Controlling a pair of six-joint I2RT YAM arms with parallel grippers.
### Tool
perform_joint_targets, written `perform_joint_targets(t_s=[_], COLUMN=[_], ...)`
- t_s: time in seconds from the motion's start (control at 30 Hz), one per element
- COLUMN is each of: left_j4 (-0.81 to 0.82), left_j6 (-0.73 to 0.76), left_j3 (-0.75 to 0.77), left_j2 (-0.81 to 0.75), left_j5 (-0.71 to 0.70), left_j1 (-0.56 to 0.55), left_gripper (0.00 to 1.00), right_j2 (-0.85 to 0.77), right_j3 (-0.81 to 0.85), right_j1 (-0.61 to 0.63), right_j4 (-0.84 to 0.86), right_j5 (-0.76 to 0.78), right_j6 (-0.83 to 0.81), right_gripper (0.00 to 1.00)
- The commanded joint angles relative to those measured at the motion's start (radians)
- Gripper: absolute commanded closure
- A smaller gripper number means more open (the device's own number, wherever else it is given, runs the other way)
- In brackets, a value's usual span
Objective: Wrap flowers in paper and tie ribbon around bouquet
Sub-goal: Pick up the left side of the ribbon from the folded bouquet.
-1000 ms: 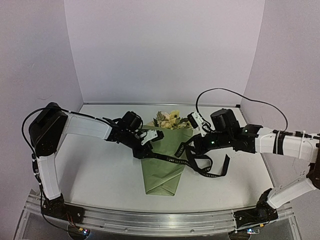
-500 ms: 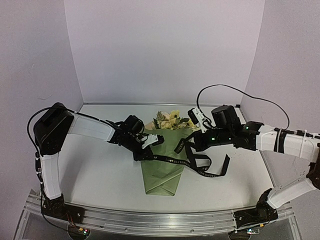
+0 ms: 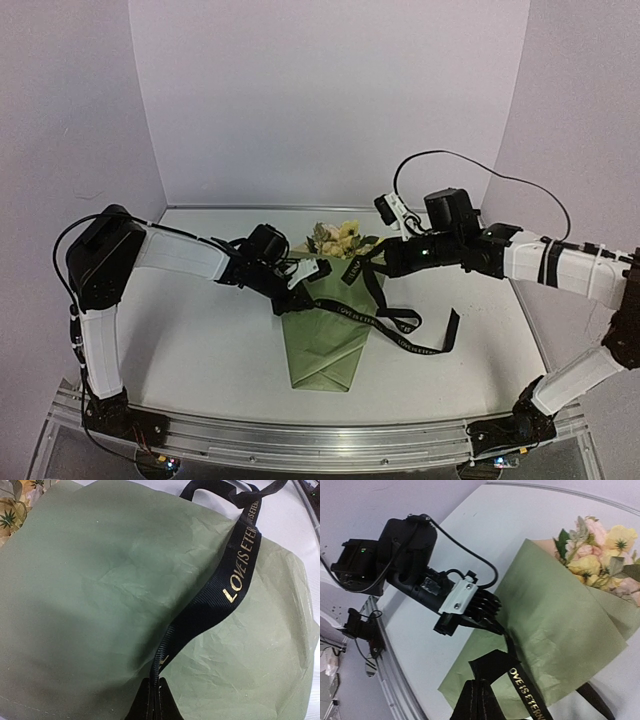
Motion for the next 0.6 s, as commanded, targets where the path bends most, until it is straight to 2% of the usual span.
perform_joint_targets(t_s=[0.0, 0.17, 0.57], left_j4=[0.020, 0.000, -0.034], left_j6=[-0.051, -0.078, -0.083], left_j3=[0.066, 0.091, 0.117], left_j2=[-0.057, -0.062, -0.085], left_j5=[0.095, 0.153, 0.194], left_j1=[0.031, 0.055, 0.069], left_gripper=[1.00, 1.00, 1.00], right_j2=[0.073, 0.138, 0.349], right_j3=[0.021, 0.000, 0.037], right_j1=[0.012, 0.041, 0.106], right_j4=[0.198, 0.236, 0.220], right_j5=[-0.200, -0.200, 0.037], right_j6=[0.097, 0.094, 0.062], right_gripper=[1.00, 1.00, 1.00])
